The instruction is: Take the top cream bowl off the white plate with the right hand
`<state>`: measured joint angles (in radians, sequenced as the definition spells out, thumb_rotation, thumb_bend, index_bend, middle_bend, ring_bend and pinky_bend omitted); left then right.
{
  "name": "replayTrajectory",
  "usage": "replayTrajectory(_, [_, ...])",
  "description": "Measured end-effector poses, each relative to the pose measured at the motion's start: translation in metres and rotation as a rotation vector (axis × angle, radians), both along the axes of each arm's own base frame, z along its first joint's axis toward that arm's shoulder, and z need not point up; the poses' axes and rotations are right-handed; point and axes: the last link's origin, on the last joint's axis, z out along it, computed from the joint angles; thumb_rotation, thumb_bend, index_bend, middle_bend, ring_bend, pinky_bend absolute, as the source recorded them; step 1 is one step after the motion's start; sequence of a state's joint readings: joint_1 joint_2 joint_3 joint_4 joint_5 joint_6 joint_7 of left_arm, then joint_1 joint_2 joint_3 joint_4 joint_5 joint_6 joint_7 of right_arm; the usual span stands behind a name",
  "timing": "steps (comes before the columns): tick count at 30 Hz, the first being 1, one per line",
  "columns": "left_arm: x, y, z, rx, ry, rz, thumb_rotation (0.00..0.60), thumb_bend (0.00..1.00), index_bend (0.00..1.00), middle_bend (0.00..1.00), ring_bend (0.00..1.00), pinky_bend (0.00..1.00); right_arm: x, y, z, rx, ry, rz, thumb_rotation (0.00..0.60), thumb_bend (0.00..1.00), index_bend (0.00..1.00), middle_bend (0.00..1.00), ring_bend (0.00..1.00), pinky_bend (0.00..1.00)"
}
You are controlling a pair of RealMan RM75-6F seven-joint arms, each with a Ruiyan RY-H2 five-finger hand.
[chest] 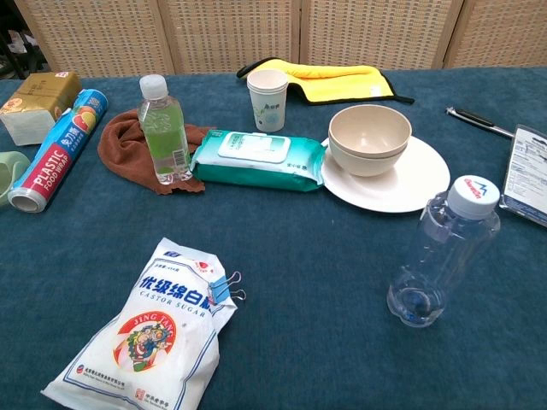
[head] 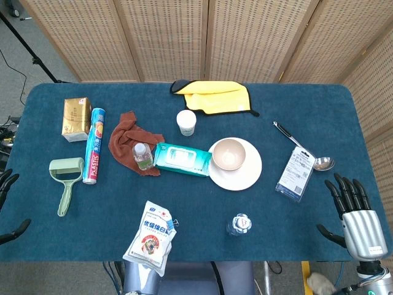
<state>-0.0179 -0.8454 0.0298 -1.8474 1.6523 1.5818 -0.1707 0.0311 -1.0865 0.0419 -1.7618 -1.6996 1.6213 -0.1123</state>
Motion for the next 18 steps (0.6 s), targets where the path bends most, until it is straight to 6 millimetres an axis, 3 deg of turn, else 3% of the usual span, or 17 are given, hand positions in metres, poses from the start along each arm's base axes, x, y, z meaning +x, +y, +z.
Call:
replayTrajectory(6, [-0.001, 0.000, 0.001, 0.007, -0.003, 0.005, 0.600, 0.25, 0.00, 0.00, 0.00, 0.00, 0.001, -0.005, -0.002, 0.018, -0.003, 0.009, 0.600, 0.00, 0.00, 0.00, 0.00, 0.00])
replayTrajectory(10, [-0.001, 0.001, 0.002, 0.013, -0.008, 0.009, 0.600, 0.25, 0.00, 0.00, 0.00, 0.00, 0.005, -0.018, -0.006, 0.053, 0.016, 0.033, 0.600, 0.00, 0.00, 0.00, 0.00, 0.00])
replayTrajectory(12, [-0.001, 0.002, 0.002, 0.014, -0.008, 0.011, 0.600, 0.25, 0.00, 0.00, 0.00, 0.00, 0.010, -0.029, -0.008, 0.068, 0.031, 0.061, 0.600, 0.00, 0.02, 0.10, 0.04, 0.03])
replayTrajectory(14, [-0.001, 0.003, 0.002, 0.013, -0.007, 0.014, 0.600, 0.25, 0.00, 0.00, 0.00, 0.00, 0.017, -0.043, -0.010, 0.084, 0.046, 0.097, 0.600, 0.00, 0.05, 0.24, 0.16, 0.16])
replayTrajectory(17, [-0.001, 0.004, 0.001, 0.010, -0.004, 0.017, 0.600, 0.25, 0.00, 0.00, 0.00, 0.00, 0.026, -0.061, -0.016, 0.122, 0.060, 0.133, 0.600, 0.00, 0.16, 0.43, 0.37, 0.46])
replayTrajectory(18, [-0.001, 0.005, 0.000, 0.010, -0.003, 0.017, 0.600, 0.25, 0.00, 0.00, 0.00, 0.00, 0.029, -0.067, -0.019, 0.136, 0.064, 0.143, 0.600, 0.00, 0.19, 0.46, 0.40, 0.50])
